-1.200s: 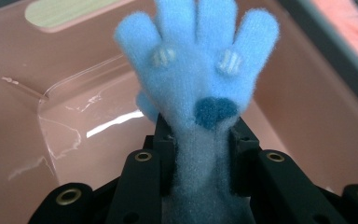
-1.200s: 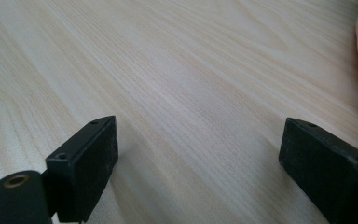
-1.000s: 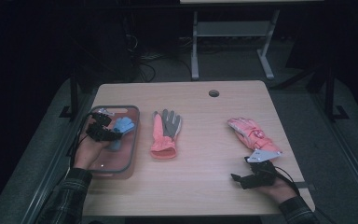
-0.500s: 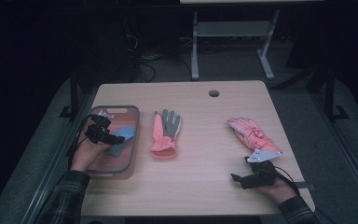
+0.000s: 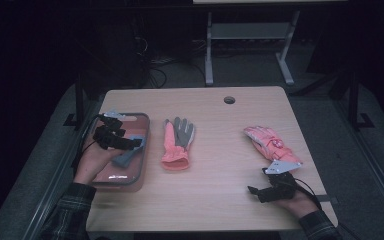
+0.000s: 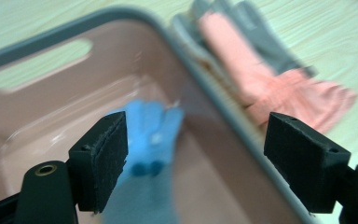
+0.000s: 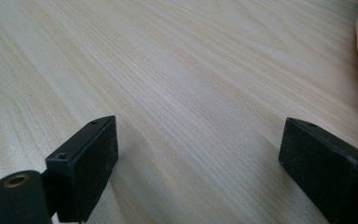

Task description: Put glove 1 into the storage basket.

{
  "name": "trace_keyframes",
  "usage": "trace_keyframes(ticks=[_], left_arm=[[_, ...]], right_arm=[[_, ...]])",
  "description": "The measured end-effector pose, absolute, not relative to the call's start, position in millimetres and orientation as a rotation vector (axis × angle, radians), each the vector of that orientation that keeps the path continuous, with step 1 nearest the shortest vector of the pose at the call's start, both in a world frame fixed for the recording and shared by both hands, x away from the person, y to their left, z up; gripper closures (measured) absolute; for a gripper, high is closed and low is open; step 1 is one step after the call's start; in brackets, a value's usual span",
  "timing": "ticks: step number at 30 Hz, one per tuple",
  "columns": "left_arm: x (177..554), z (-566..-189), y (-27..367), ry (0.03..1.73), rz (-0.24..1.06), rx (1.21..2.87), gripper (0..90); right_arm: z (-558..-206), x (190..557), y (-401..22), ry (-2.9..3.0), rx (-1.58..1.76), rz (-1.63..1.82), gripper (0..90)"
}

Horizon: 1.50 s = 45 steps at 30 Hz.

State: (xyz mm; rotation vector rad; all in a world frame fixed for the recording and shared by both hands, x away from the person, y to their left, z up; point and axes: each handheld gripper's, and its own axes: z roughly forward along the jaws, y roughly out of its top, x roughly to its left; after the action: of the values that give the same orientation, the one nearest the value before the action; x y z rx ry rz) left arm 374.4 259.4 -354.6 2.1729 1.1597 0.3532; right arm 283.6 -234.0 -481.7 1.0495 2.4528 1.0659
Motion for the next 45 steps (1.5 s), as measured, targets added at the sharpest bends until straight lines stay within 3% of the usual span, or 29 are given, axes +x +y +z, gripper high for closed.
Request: trace_keyframes(ticks=[20, 39, 45], left_arm=[[348, -357, 174, 0.94, 0.233, 2.231, 22.4], [313, -384, 131, 0.791, 0.168, 2.3, 22.7], [301, -400, 126, 0.748, 0.146, 2.316, 22.6]], right_arm=[[-482, 284, -234, 2.45, 1.052, 1.066, 11.1], [-482, 284, -234, 2.451, 1.053, 1.064, 11.1], [-478, 285, -232, 2.463, 1.064, 1.037, 18.4]])
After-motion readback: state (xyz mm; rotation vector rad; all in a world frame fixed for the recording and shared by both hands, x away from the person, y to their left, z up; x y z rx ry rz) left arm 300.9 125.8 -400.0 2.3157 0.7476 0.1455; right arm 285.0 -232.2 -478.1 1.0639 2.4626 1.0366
